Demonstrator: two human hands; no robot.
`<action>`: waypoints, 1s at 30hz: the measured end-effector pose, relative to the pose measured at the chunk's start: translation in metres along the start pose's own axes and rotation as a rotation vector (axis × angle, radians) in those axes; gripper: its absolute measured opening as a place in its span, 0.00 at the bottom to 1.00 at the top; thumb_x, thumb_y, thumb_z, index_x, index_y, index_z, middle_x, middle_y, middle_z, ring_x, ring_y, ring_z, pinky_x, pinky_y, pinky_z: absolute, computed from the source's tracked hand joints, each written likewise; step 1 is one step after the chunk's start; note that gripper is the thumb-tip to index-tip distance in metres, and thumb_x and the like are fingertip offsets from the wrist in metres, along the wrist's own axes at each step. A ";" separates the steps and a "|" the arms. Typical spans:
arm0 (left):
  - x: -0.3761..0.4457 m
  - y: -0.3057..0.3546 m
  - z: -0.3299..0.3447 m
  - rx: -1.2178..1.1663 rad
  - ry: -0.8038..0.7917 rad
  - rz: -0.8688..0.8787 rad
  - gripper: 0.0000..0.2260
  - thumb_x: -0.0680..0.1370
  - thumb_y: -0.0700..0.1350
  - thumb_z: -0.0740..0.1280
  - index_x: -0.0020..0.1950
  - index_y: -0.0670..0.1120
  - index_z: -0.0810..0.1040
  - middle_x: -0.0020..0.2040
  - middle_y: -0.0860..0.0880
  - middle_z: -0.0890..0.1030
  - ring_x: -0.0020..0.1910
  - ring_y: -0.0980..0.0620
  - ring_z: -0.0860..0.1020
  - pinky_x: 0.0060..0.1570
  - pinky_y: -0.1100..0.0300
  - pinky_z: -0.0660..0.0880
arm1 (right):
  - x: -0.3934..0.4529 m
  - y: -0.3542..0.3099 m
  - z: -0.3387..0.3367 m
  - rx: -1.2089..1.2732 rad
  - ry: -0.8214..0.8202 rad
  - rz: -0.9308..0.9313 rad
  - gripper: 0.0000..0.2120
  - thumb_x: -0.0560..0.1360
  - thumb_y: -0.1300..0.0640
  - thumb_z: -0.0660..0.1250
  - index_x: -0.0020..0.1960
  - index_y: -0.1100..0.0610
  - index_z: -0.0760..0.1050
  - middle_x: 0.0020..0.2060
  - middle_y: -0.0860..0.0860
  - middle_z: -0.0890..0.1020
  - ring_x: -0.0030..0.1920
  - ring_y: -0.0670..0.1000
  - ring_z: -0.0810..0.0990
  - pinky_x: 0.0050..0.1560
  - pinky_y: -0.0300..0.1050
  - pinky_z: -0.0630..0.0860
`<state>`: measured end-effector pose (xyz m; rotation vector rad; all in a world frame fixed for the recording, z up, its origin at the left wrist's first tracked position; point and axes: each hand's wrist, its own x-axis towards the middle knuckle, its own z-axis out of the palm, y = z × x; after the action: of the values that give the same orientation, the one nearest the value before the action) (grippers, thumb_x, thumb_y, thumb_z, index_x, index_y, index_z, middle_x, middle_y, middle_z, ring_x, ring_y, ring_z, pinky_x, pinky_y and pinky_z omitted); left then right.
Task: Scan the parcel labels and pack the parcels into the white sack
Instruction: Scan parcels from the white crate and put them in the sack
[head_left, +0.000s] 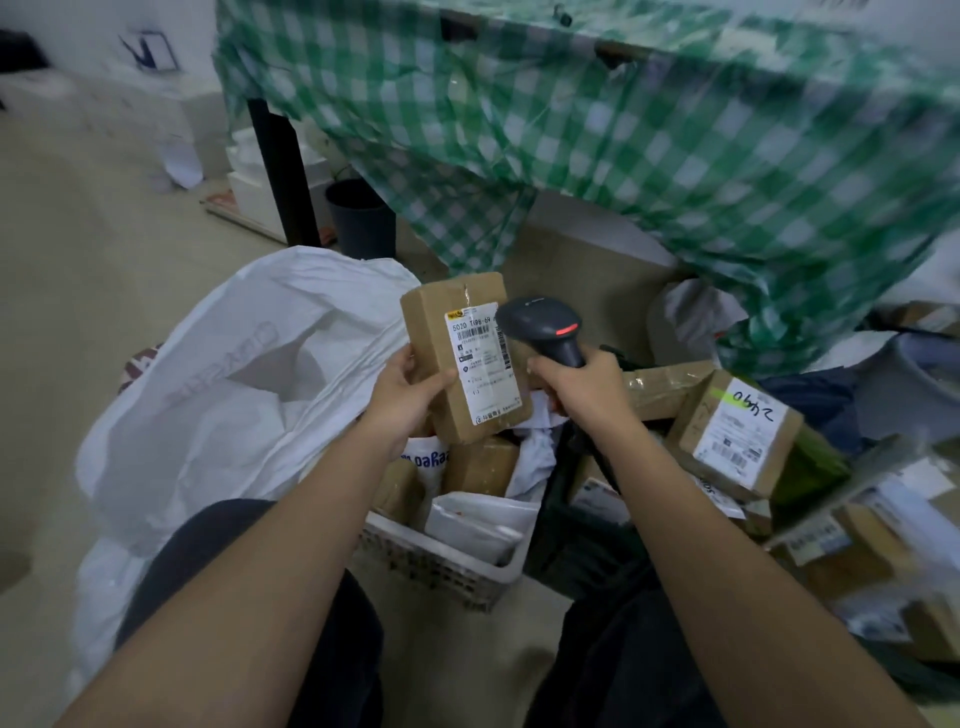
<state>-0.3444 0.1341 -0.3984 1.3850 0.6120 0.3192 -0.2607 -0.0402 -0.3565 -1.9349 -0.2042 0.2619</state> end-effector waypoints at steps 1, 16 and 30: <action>-0.006 0.001 0.000 -0.008 -0.008 0.003 0.25 0.75 0.40 0.71 0.71 0.46 0.68 0.61 0.53 0.78 0.61 0.50 0.77 0.63 0.47 0.74 | -0.010 -0.001 -0.004 -0.007 -0.008 0.003 0.11 0.70 0.55 0.73 0.32 0.55 0.75 0.19 0.47 0.74 0.22 0.46 0.73 0.34 0.43 0.71; -0.039 0.013 0.000 -0.005 -0.047 0.038 0.21 0.78 0.36 0.67 0.69 0.47 0.69 0.56 0.53 0.77 0.58 0.46 0.79 0.51 0.55 0.77 | -0.071 0.008 -0.020 -0.027 -0.100 0.012 0.08 0.70 0.57 0.70 0.36 0.60 0.76 0.26 0.54 0.77 0.26 0.49 0.76 0.36 0.46 0.74; -0.029 0.012 -0.055 -0.035 0.186 0.131 0.23 0.77 0.37 0.68 0.71 0.48 0.68 0.61 0.53 0.75 0.57 0.52 0.76 0.54 0.55 0.75 | -0.050 -0.007 0.039 0.149 -0.074 -0.046 0.06 0.73 0.58 0.72 0.41 0.58 0.76 0.33 0.57 0.77 0.33 0.52 0.76 0.38 0.46 0.73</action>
<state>-0.3980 0.1650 -0.3837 1.3736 0.6662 0.5656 -0.3193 -0.0160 -0.3600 -1.7727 -0.2703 0.3098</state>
